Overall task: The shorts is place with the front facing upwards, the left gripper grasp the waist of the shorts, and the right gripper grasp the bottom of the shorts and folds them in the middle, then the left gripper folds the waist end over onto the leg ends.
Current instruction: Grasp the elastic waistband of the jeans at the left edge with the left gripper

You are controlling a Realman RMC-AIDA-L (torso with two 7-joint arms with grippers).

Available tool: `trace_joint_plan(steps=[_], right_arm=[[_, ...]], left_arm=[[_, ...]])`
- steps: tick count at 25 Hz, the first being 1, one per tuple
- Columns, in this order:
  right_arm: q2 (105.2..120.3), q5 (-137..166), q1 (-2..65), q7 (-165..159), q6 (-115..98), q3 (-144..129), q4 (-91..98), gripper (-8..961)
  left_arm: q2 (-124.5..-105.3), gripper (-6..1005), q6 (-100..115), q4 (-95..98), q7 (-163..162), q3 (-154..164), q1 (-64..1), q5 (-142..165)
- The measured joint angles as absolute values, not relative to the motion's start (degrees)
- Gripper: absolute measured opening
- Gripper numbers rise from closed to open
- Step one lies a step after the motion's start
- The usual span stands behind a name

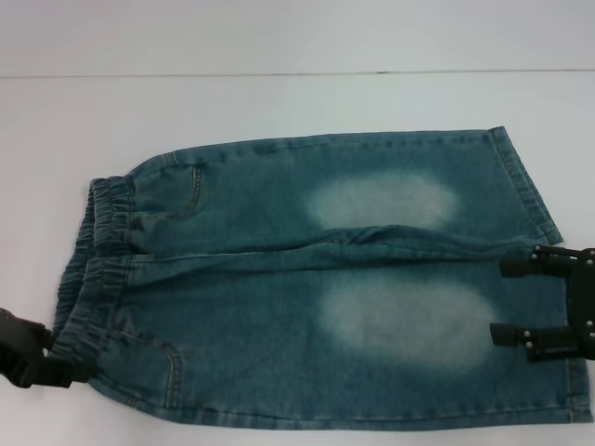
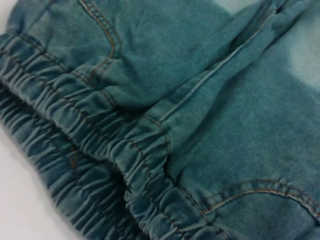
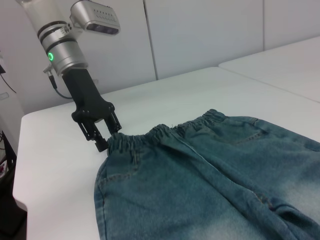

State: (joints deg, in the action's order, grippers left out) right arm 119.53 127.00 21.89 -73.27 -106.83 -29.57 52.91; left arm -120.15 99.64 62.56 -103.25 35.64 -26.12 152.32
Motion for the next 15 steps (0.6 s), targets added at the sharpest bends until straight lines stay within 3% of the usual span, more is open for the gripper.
trace_joint_plan(steps=[15], right_arm=[[119.58,127.0,21.3,-73.1,-106.3,-29.3,52.9,927]], left_arm=[[-120.65,197,99.3,62.8,-104.3,36.9,-26.4,152.4]])
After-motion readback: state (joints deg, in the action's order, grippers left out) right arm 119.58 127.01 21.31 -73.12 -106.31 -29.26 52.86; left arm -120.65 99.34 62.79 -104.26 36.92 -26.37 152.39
